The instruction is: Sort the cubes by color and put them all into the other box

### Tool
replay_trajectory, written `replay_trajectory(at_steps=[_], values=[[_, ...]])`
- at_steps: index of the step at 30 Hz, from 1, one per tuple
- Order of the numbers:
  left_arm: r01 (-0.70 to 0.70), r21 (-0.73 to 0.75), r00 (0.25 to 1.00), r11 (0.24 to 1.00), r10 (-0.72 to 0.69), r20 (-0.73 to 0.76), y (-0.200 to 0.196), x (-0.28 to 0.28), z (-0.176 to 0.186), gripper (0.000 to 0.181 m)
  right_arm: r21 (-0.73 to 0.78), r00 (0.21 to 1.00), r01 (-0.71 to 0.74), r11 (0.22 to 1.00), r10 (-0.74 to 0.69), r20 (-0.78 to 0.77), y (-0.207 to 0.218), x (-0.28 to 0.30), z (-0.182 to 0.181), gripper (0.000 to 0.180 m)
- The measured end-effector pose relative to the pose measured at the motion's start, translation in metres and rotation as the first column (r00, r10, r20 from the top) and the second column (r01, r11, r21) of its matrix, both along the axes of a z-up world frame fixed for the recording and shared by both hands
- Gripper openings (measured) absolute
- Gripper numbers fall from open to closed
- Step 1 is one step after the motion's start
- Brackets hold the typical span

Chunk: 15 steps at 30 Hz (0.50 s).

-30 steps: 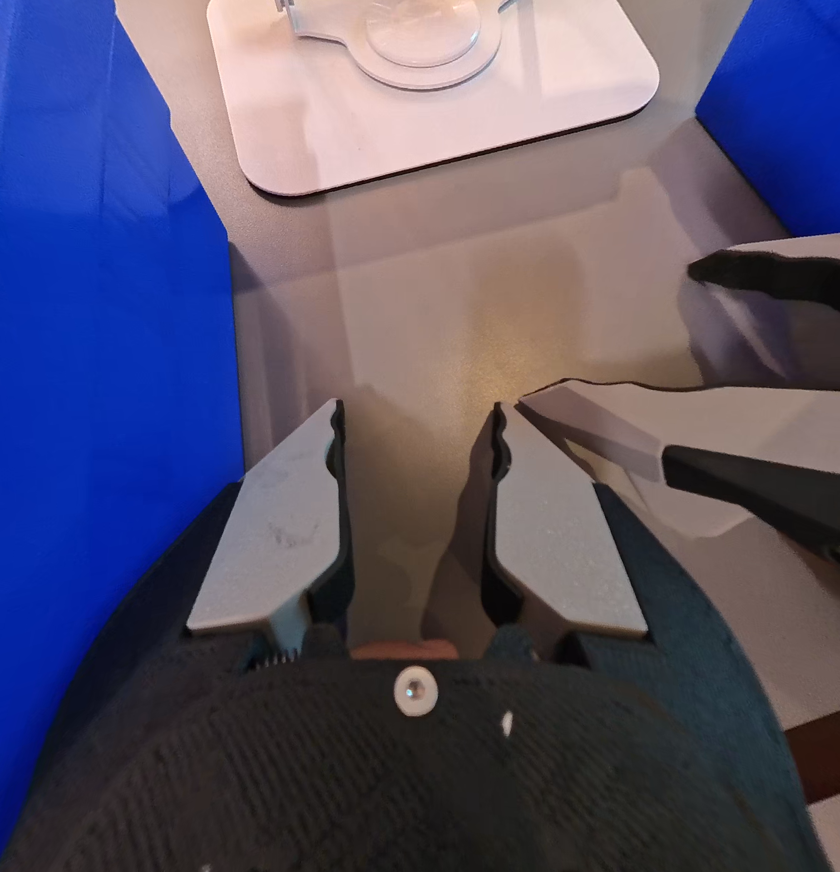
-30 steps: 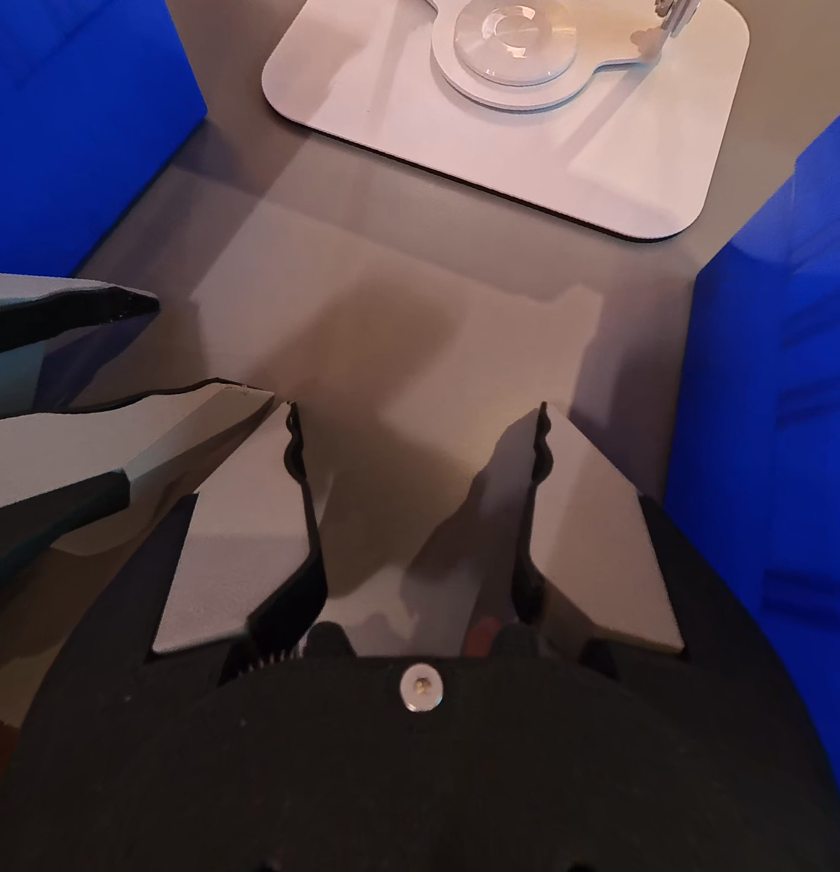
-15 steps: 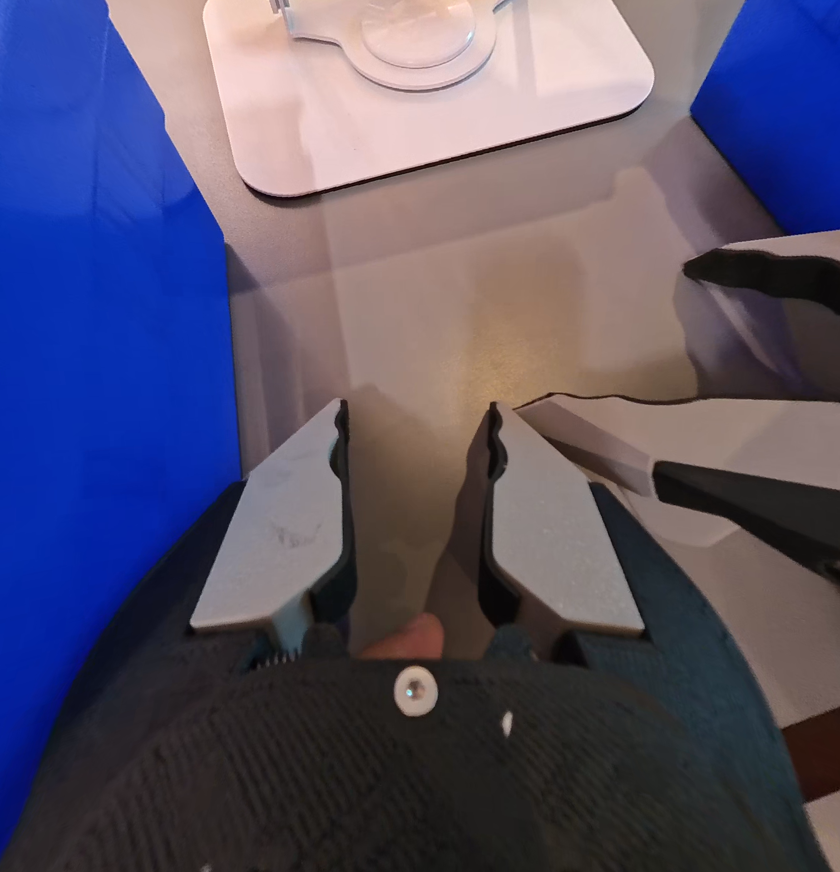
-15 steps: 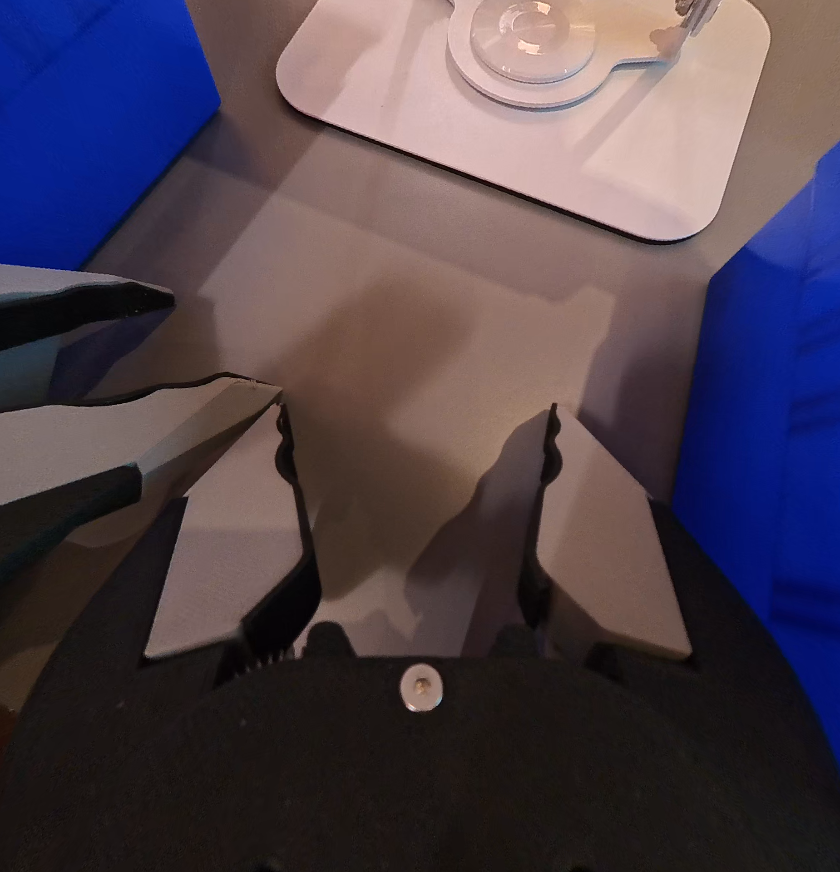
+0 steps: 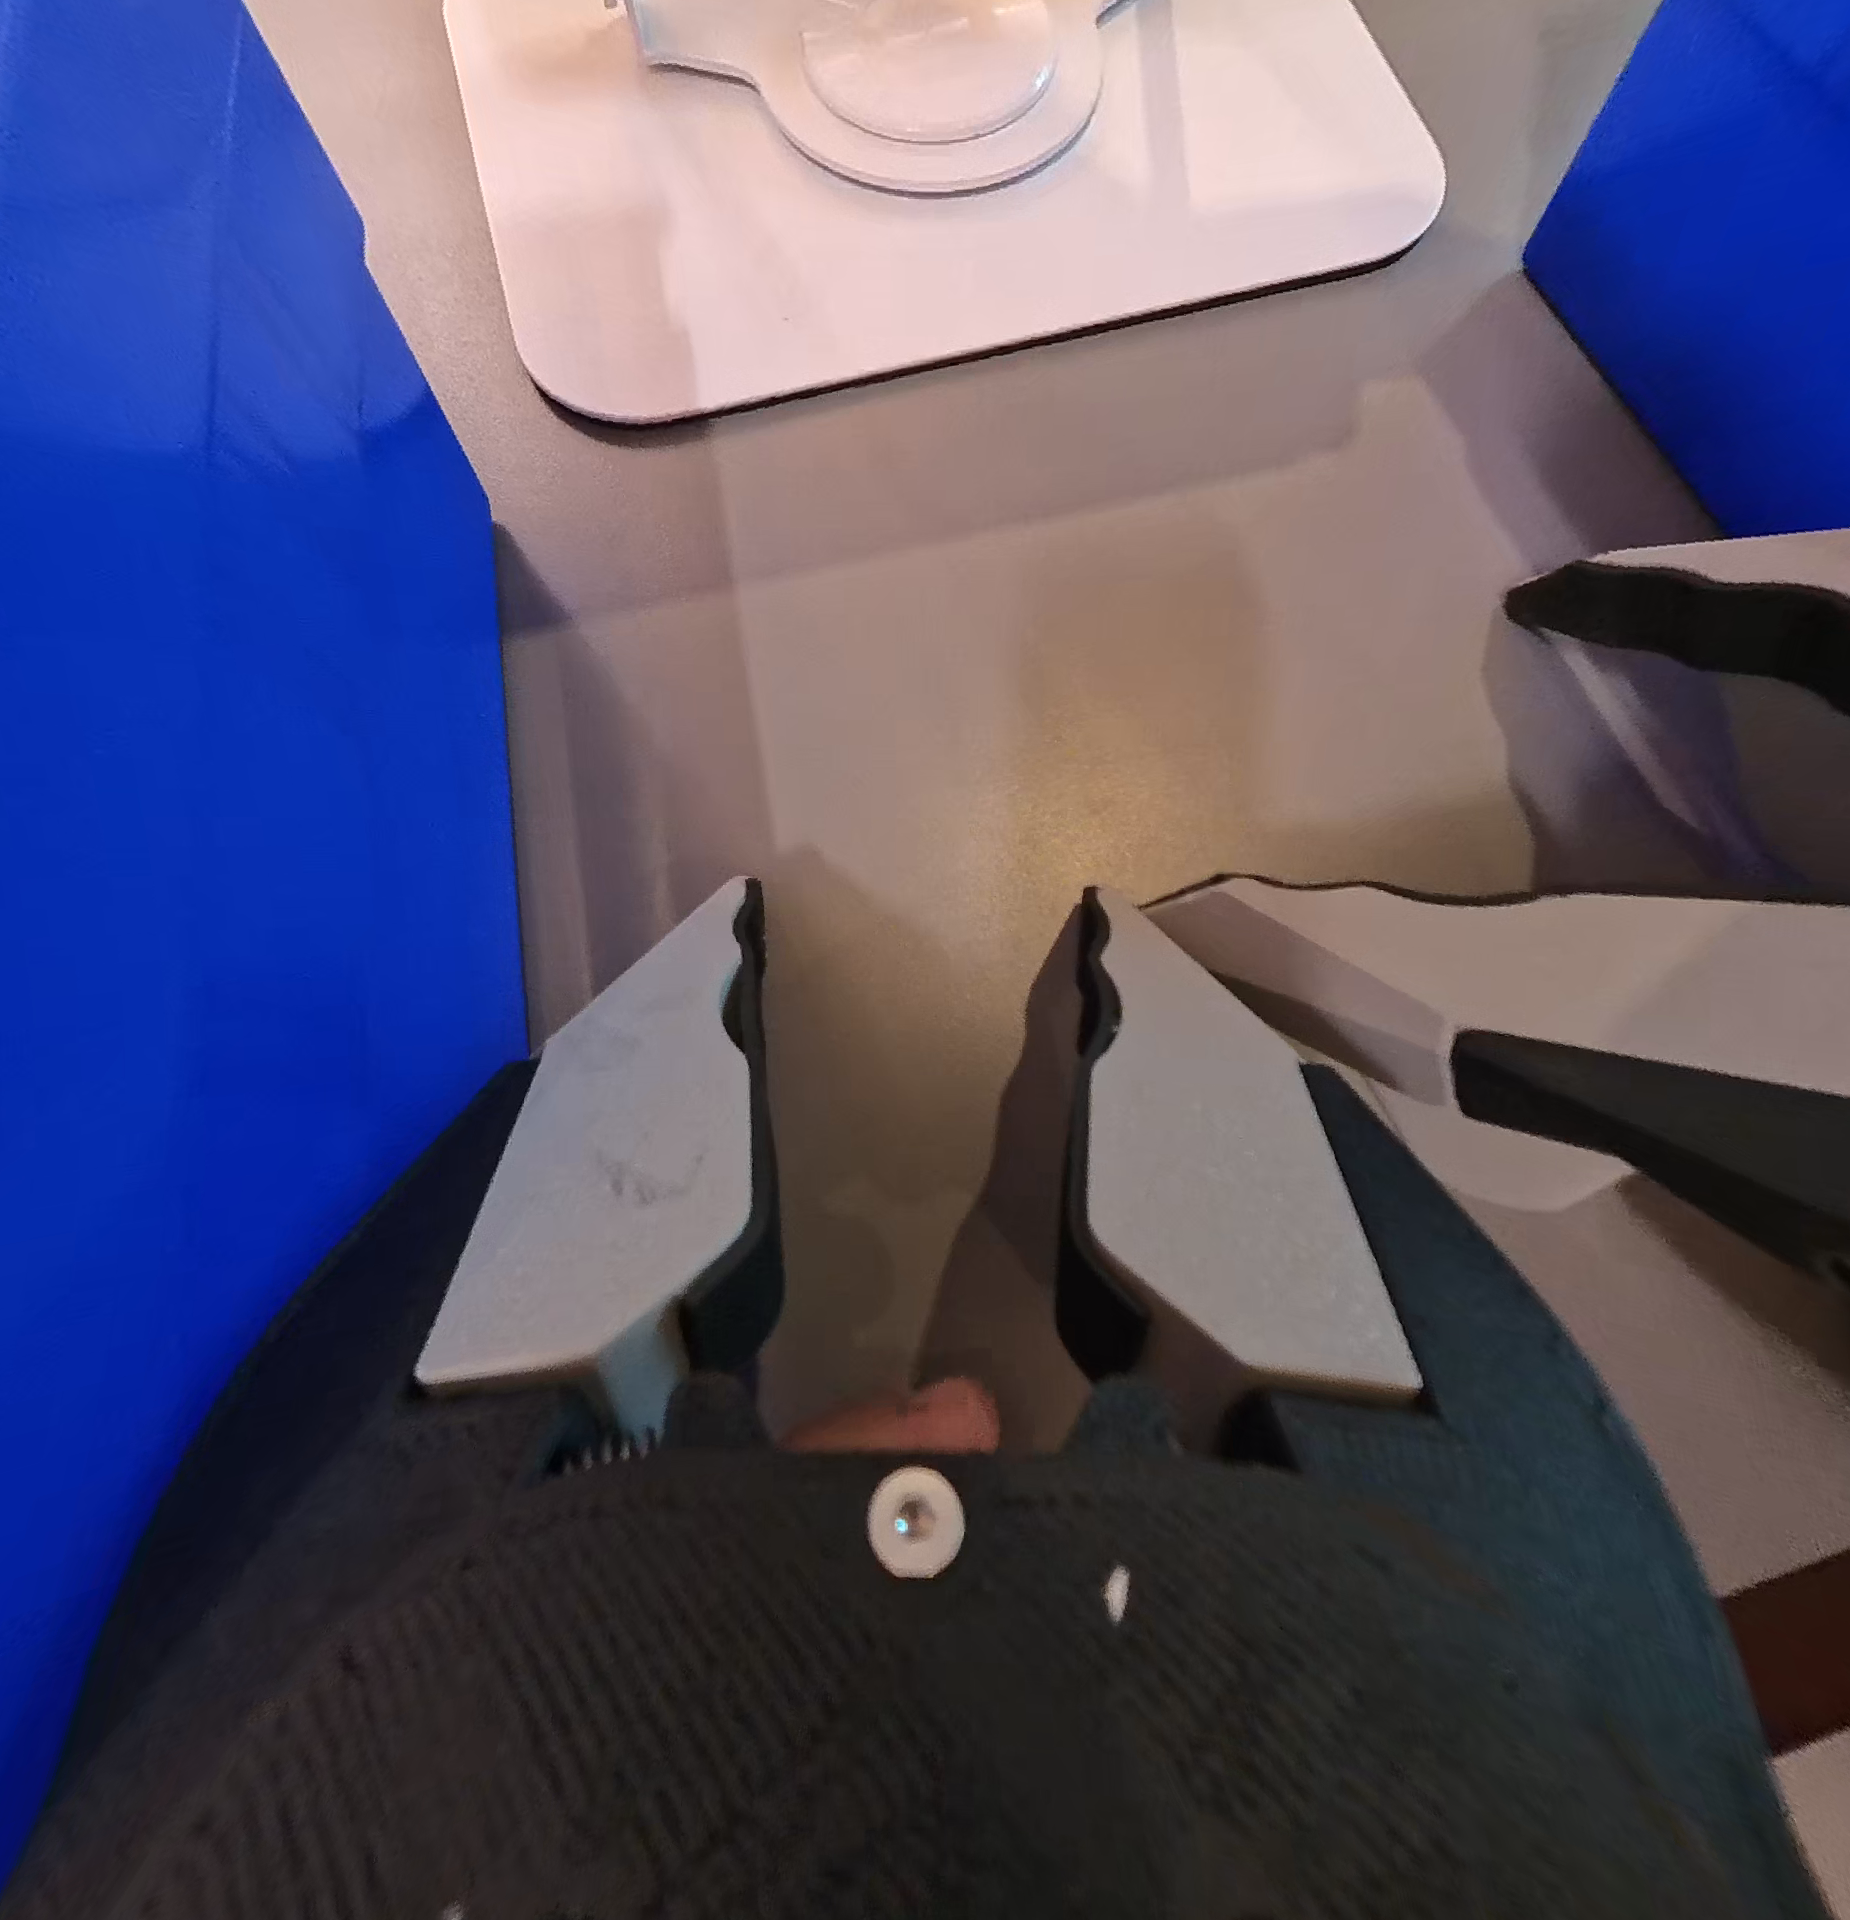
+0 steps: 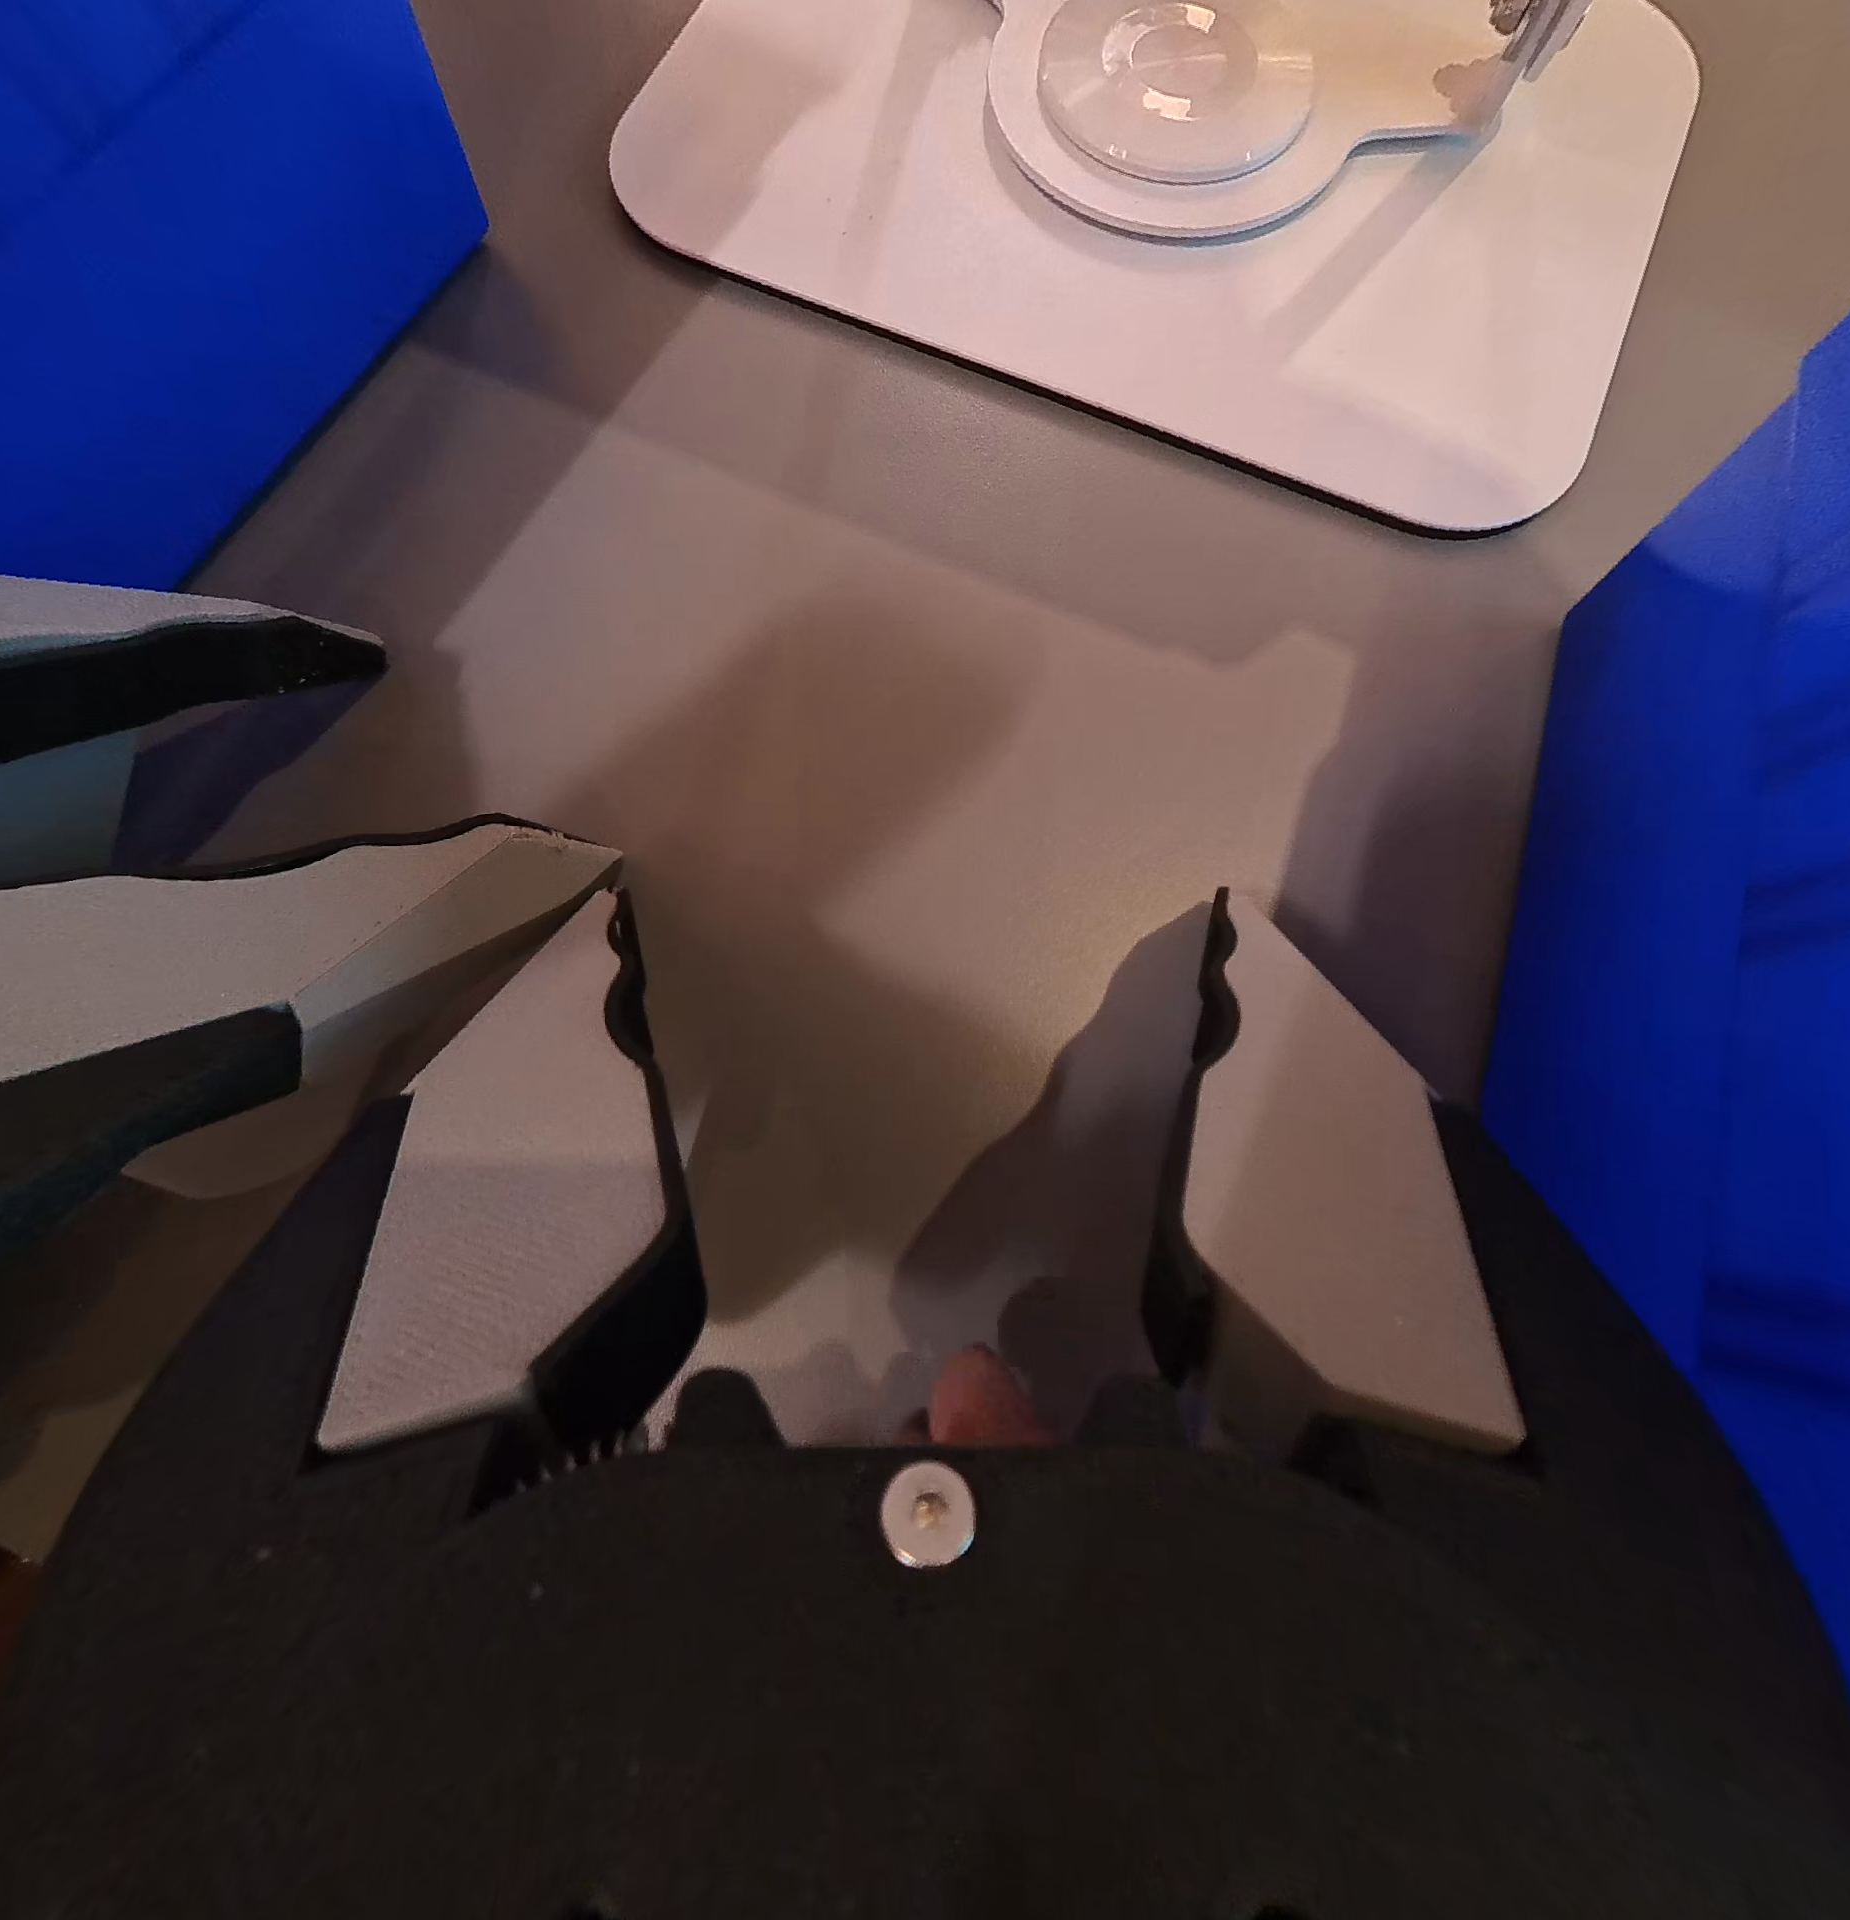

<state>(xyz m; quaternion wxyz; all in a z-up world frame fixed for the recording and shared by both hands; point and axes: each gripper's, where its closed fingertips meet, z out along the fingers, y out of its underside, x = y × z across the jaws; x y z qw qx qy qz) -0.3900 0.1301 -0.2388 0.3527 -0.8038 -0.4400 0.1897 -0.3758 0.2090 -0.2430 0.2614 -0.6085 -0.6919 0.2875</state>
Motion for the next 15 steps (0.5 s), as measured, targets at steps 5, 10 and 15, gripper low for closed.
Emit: replay_trajectory(at_steps=[5,10,15], values=[[-0.003,0.0,1.0,1.0,0.003,0.0,-0.001,0.0,0.0,0.058,-0.001,0.999,-0.044,0.999,0.044,0.004,-0.002,-0.003,0.0,0.106],[0.076,0.112,0.996,0.991,-0.069,-0.061,0.014,0.003,0.019,0.025,-0.029,0.963,-0.18,0.983,0.17,-0.211,-0.015,0.009,0.051,0.008],[0.024,0.171,0.981,0.985,0.009,-0.192,0.01,-0.013,0.045,0.0,0.129,0.631,-0.432,0.892,0.402,-0.664,-0.076,0.068,0.161,0.0]])
